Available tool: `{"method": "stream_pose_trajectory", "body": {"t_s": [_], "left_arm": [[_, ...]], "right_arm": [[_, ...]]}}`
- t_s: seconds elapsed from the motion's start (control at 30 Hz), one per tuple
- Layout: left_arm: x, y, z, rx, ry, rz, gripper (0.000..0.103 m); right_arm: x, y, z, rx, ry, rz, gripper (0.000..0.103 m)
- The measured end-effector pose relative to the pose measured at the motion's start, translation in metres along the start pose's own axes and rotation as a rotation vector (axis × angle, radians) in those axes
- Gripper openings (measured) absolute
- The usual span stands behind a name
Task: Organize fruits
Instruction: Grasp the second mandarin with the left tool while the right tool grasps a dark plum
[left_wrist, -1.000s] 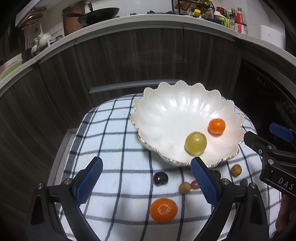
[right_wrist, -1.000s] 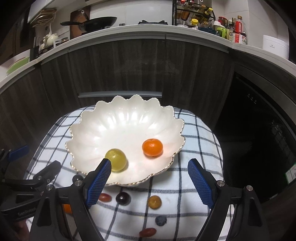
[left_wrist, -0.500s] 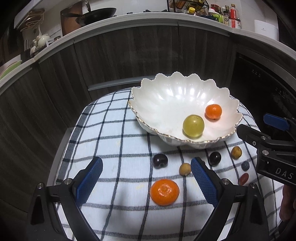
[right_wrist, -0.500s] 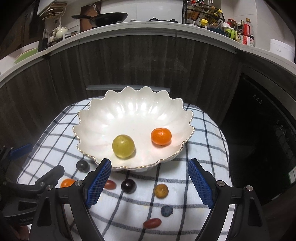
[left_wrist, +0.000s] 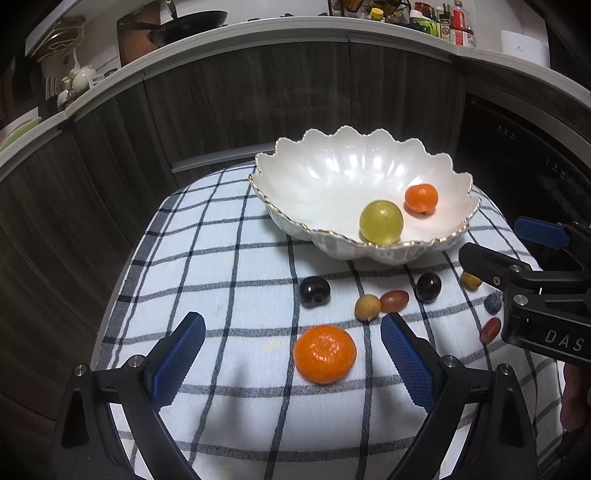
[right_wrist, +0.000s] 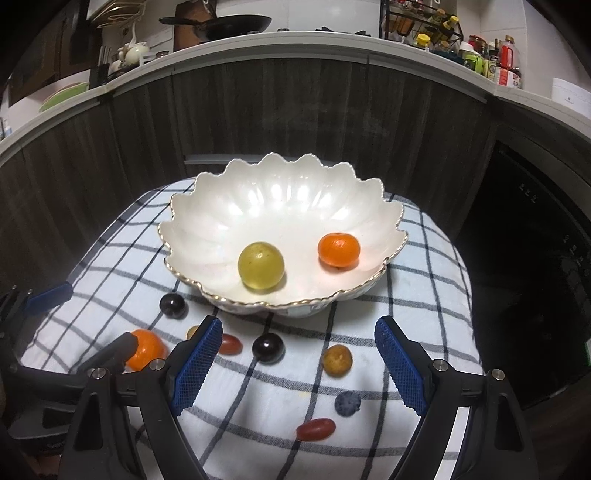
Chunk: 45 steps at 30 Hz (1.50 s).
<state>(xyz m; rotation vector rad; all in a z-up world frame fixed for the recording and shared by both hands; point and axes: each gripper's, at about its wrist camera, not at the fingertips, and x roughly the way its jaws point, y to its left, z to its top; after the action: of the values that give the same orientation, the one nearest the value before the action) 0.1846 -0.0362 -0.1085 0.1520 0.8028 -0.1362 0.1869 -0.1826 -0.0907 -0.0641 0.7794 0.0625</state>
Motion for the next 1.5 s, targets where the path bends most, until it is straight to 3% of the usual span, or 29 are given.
{"method": "stream_pose_trajectory", "body": {"t_s": [0.27, 0.77, 1.4, 1.5], "left_arm": [[0.007, -0.005, -0.011, 0.025, 0.007, 0.006, 0.096], [0.025, -0.007, -0.022, 0.028, 0.027, -0.021, 0.074], [0.044, -0.01, -0.028, 0.015, 0.08, -0.06, 0.062], [0.047, -0.009, -0.028, 0.008, 0.095, -0.065, 0.061]], "right_arm": [[0.012, 0.002, -0.01, -0.015, 0.025, 0.023, 0.086], [0.035, 0.01, -0.017, -0.056, 0.049, 0.048, 0.084], [0.064, 0.008, -0.026, -0.023, 0.1, 0.072, 0.05], [0.067, 0.01, -0.026, -0.024, 0.103, 0.082, 0.049]]}}
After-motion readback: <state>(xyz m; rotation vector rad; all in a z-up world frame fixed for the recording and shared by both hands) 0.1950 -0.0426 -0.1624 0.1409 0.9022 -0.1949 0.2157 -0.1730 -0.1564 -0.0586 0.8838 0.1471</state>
